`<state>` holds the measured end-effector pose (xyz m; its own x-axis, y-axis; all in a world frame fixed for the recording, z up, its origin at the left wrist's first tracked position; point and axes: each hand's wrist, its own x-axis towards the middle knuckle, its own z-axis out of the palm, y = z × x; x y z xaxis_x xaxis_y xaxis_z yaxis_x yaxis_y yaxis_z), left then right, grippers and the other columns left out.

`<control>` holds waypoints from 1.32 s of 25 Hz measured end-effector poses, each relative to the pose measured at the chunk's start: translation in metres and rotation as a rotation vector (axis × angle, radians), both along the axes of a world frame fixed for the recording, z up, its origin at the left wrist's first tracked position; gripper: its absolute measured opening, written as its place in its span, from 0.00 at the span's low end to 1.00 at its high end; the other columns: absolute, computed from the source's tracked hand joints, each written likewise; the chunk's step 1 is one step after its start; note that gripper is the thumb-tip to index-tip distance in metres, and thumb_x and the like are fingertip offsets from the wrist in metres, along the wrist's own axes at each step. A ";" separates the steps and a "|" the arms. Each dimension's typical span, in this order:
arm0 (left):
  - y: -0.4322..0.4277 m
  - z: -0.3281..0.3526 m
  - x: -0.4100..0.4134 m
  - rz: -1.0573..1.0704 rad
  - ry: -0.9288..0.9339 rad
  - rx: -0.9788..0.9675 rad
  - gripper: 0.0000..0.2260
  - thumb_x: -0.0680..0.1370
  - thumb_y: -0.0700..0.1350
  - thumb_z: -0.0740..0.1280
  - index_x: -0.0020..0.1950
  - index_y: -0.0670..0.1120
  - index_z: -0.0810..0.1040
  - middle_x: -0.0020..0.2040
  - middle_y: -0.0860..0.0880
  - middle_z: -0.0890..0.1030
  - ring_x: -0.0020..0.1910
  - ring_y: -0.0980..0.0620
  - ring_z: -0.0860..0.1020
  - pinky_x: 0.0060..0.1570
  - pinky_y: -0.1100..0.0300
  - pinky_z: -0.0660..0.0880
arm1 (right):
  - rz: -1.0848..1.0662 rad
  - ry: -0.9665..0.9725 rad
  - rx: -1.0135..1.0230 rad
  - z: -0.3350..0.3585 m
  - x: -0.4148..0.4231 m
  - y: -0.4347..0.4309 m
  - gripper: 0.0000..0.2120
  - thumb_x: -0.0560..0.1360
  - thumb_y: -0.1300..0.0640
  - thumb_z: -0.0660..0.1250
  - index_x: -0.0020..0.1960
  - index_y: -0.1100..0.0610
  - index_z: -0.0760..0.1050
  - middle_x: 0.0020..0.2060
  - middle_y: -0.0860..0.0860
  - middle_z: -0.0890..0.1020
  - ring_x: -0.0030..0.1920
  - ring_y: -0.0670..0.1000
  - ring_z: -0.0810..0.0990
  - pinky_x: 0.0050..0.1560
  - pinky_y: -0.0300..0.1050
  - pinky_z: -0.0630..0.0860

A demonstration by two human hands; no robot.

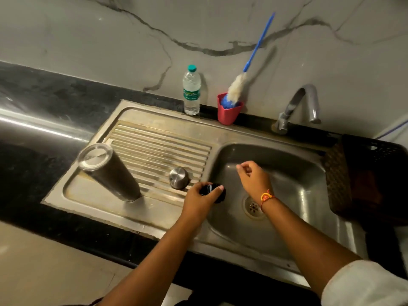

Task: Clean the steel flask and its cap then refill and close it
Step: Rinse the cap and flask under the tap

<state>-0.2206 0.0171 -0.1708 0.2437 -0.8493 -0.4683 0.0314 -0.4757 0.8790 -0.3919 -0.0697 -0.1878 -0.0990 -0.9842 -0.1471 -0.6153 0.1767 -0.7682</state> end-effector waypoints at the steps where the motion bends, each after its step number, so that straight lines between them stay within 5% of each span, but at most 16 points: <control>1: -0.010 0.000 -0.020 0.008 0.080 0.027 0.15 0.74 0.50 0.78 0.55 0.45 0.82 0.51 0.45 0.85 0.52 0.47 0.84 0.55 0.52 0.82 | -0.056 0.004 0.003 0.003 -0.018 -0.001 0.12 0.79 0.49 0.66 0.56 0.56 0.77 0.48 0.51 0.82 0.50 0.53 0.82 0.48 0.44 0.76; 5: -0.051 -0.002 -0.081 0.024 0.349 0.139 0.14 0.77 0.49 0.75 0.56 0.42 0.78 0.56 0.39 0.82 0.54 0.43 0.84 0.46 0.56 0.83 | -0.141 -0.008 -0.027 0.013 -0.069 -0.025 0.17 0.81 0.53 0.62 0.68 0.57 0.71 0.61 0.54 0.79 0.60 0.54 0.79 0.58 0.50 0.77; 12: -0.118 0.007 -0.144 0.086 0.562 0.120 0.21 0.78 0.48 0.74 0.65 0.41 0.73 0.59 0.38 0.80 0.57 0.43 0.82 0.51 0.53 0.82 | -0.054 0.151 -0.077 0.040 -0.093 -0.092 0.29 0.80 0.53 0.63 0.78 0.55 0.58 0.74 0.57 0.67 0.71 0.59 0.69 0.67 0.51 0.69; 18: -0.179 0.013 -0.160 0.029 0.477 0.061 0.19 0.78 0.49 0.73 0.64 0.42 0.77 0.57 0.40 0.83 0.56 0.42 0.83 0.62 0.45 0.79 | -0.223 0.210 -0.060 0.046 -0.092 -0.120 0.17 0.80 0.55 0.60 0.67 0.59 0.68 0.56 0.61 0.81 0.52 0.62 0.82 0.50 0.57 0.81; 25: -0.211 0.012 -0.161 -0.053 0.403 0.079 0.17 0.78 0.48 0.73 0.64 0.44 0.78 0.57 0.41 0.82 0.57 0.43 0.82 0.63 0.45 0.79 | -0.222 0.101 0.031 0.041 -0.105 -0.125 0.15 0.83 0.56 0.57 0.68 0.55 0.72 0.57 0.58 0.80 0.52 0.56 0.80 0.50 0.47 0.77; 28: -0.216 0.012 -0.163 -0.069 0.417 0.116 0.15 0.79 0.48 0.72 0.63 0.43 0.78 0.57 0.39 0.82 0.53 0.43 0.83 0.53 0.51 0.82 | -0.137 0.009 0.056 0.038 -0.109 -0.125 0.17 0.82 0.56 0.57 0.70 0.48 0.70 0.60 0.51 0.78 0.46 0.47 0.78 0.47 0.41 0.76; 31: -0.216 0.014 -0.169 -0.112 0.479 0.146 0.13 0.82 0.48 0.68 0.63 0.43 0.78 0.58 0.38 0.82 0.51 0.43 0.83 0.39 0.56 0.81 | -0.114 -0.022 0.024 0.042 -0.111 -0.124 0.19 0.83 0.58 0.56 0.73 0.53 0.69 0.62 0.55 0.77 0.58 0.57 0.79 0.45 0.33 0.74; 33: -0.215 0.017 -0.173 -0.129 0.529 0.153 0.13 0.82 0.48 0.67 0.64 0.43 0.77 0.59 0.37 0.81 0.51 0.43 0.83 0.36 0.57 0.81 | -0.319 -0.053 0.012 0.042 -0.111 -0.114 0.14 0.82 0.56 0.58 0.65 0.57 0.75 0.52 0.57 0.81 0.52 0.59 0.81 0.43 0.42 0.77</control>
<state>-0.3934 -0.1979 -0.1539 -0.1588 -0.7694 -0.6187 0.3821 -0.6257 0.6801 -0.5027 -0.1836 -0.1458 -0.3943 -0.9027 -0.1722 -0.4864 0.3640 -0.7943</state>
